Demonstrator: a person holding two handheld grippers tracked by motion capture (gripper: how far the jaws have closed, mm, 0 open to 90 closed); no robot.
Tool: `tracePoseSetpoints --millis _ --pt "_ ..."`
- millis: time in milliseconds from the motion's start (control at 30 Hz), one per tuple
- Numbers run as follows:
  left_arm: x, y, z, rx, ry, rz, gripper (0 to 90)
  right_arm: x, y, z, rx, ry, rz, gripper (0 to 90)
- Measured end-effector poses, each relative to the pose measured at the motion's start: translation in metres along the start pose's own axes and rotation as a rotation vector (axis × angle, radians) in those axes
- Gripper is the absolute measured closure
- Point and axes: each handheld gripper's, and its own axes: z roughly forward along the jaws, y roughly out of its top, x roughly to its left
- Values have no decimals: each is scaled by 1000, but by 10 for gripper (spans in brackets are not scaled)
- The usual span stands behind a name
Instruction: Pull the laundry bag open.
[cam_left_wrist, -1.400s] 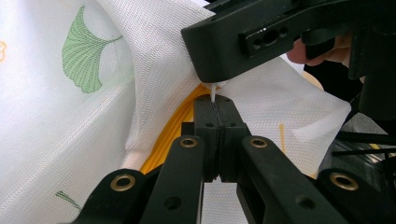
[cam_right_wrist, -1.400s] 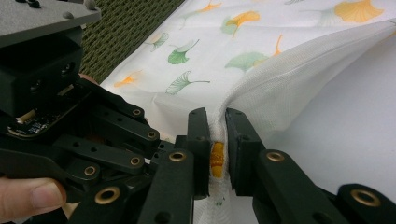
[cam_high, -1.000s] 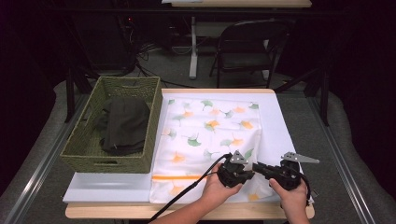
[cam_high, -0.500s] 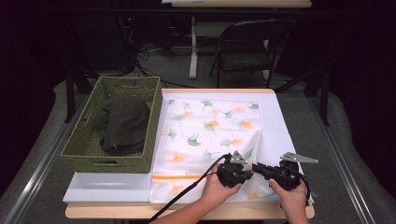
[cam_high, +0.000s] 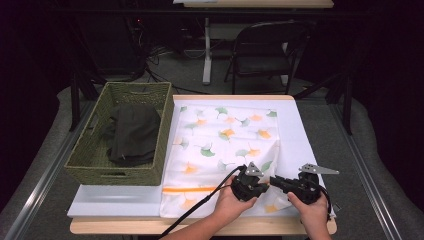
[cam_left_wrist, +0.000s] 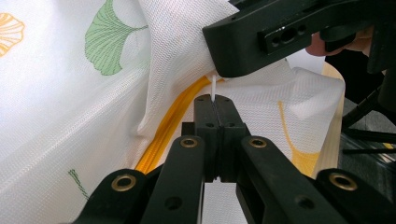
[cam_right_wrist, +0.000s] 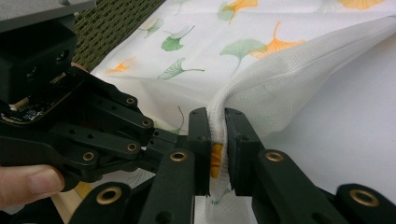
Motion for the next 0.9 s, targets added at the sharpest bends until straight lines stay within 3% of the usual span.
tracePoseSetpoints --millis 267,900 --pt "0 1 -3 -14 -7 11 900 2 2 -2 -12 0 -13 828" --pt "1 0 -9 -18 -10 -18 900 11 4 -5 -18 -32 -72 841"
